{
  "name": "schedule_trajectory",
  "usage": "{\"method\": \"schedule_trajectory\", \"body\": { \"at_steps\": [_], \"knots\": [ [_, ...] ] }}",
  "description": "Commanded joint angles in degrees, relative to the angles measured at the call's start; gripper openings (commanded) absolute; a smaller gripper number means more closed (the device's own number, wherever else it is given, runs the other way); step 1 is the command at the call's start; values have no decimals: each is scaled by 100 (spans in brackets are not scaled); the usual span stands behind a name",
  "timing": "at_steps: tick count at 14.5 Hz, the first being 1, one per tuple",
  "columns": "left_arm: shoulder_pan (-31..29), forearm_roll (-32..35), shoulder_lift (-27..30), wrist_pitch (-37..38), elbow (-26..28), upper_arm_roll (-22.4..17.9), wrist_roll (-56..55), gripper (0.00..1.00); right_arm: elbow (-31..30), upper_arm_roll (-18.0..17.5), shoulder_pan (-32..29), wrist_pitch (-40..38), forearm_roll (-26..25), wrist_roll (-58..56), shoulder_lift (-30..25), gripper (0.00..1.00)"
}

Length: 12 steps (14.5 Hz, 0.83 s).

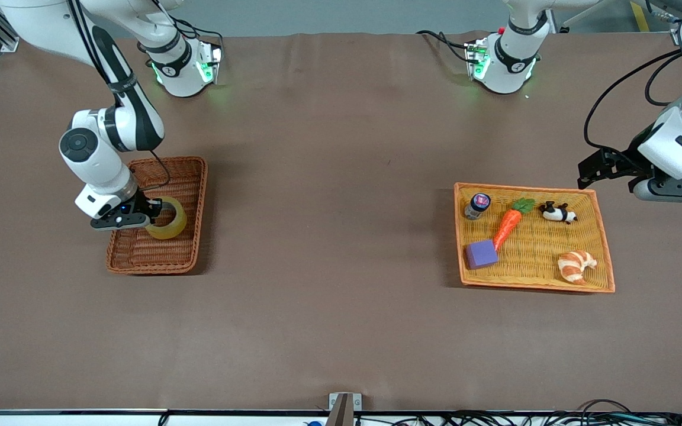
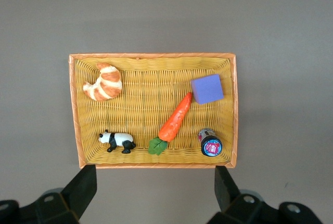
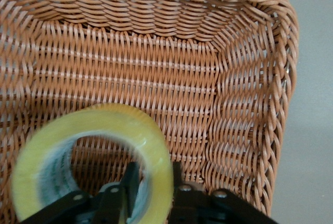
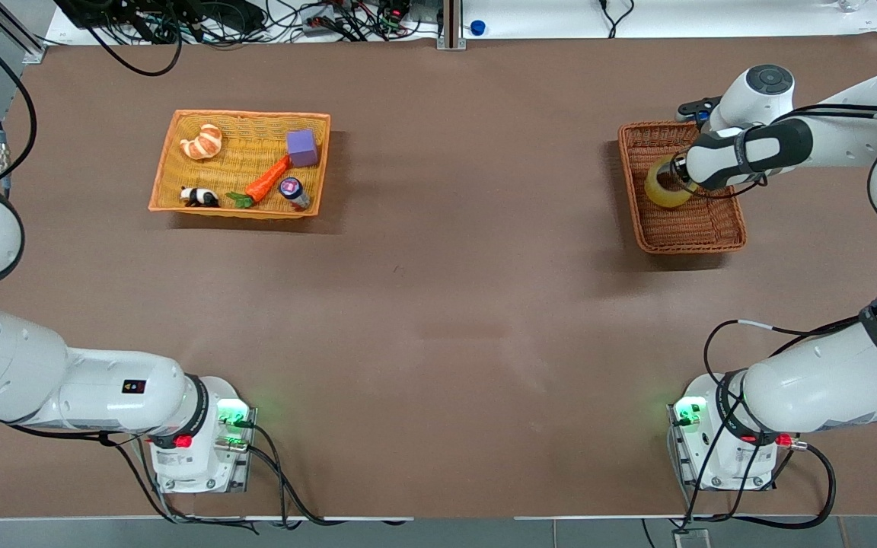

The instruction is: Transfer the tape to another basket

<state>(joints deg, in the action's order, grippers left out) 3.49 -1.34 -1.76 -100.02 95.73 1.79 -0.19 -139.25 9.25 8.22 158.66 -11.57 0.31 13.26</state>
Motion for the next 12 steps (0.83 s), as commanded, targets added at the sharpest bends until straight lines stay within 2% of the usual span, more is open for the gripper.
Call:
{"method": "schedule_trajectory", "body": {
  "at_steps": [1,5,7,8,10,11,12],
  "knots": [
    [3,107,44,-70,25,32,-34,100,-85,16,4,51,129,-128,-104,100],
    [3,274,10,-88,7,41,-25,100,20,7,-206,-213,129,-111,-674,100],
    [-6,309,27,-88,7,58,-25,100,273,-37,-321,-274,129,-93,-921,100],
    [-15,309,27,-88,7,58,-25,100,519,-63,-339,-648,129,-84,-982,100],
    [-15,309,27,-88,-2,58,-25,100,1474,-256,-479,-2225,146,-49,-1044,100],
    [-24,309,27,-88,-2,58,1,100,1984,-361,-497,-2974,355,-23,-1045,100],
    [-32,309,36,-88,-2,58,28,100,2529,-432,-523,-3686,775,-14,-1045,100]
  ]
}}
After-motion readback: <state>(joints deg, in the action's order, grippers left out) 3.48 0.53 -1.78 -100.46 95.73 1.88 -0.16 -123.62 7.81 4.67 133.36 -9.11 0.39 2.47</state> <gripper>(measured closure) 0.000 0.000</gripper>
